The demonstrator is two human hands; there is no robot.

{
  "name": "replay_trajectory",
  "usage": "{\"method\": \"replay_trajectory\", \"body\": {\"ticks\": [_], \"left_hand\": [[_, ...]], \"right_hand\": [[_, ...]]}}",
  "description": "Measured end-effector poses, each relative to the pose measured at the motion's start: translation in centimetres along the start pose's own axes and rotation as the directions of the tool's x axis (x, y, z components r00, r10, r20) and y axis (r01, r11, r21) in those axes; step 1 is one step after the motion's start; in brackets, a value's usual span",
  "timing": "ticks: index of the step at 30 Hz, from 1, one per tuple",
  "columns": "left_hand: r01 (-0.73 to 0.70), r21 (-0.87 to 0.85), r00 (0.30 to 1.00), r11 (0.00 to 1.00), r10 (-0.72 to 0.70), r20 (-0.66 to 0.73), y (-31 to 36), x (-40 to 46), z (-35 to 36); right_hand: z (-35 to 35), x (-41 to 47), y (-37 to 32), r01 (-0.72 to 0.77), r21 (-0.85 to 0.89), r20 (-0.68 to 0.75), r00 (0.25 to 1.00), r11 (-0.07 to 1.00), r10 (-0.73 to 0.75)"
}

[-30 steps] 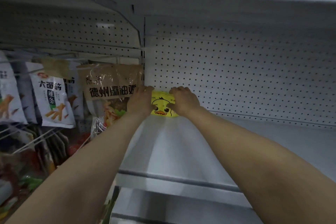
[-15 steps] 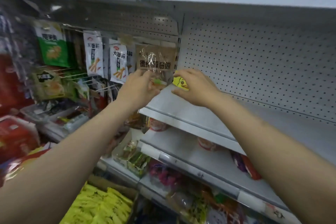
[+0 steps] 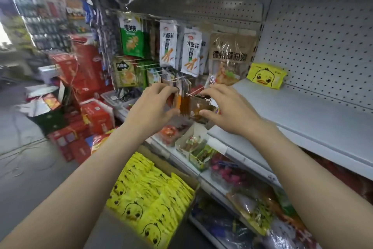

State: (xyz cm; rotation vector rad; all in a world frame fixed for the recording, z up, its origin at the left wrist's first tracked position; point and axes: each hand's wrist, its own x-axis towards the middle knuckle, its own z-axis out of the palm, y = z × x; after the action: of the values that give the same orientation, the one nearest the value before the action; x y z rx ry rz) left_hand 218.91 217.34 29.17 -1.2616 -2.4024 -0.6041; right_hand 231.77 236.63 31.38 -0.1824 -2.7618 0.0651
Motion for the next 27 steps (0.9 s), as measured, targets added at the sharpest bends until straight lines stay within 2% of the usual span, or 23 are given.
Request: {"method": "replay_trajectory", "body": {"ticks": [5, 10, 16, 21, 27], "left_hand": [[0.008, 0.002, 0.999, 1.0, -0.008, 0.036, -6.2, -0.1, 0.6], [-0.006, -0.001, 0.998, 1.0, 0.006, 0.068, -15.1, 2.5, 2.9], [-0.021, -0.038, 0.978, 0.999, 0.028, 0.207, -26.9, 7.4, 7.5], [-0.068, -0.109, 0.941, 0.992, 0.1, 0.322, -34.0, 9.9, 13.8], [0.059, -0.21, 0.849, 0.976, 0.062, 0.525, -39.3, 8.2, 22.7]], "right_hand": [[3.8, 4.3, -2.6, 0.039, 0.023, 0.031, 0.999, 0.999, -0.039], [9.4, 11.1, -5.6, 0.014, 0.025, 0.102, 0.995, 1.0, -0.016], [17.6, 20.5, -8.5, -0.115, 0.03, 0.22, 0.97, 0.993, 0.106], [25.6, 25.2, -8.9, -0.217, 0.059, 0.335, 0.924, 0.974, 0.185], [36.4, 26.1, -8.7, -0.377, 0.105, 0.499, 0.821, 0.92, 0.279]]}}
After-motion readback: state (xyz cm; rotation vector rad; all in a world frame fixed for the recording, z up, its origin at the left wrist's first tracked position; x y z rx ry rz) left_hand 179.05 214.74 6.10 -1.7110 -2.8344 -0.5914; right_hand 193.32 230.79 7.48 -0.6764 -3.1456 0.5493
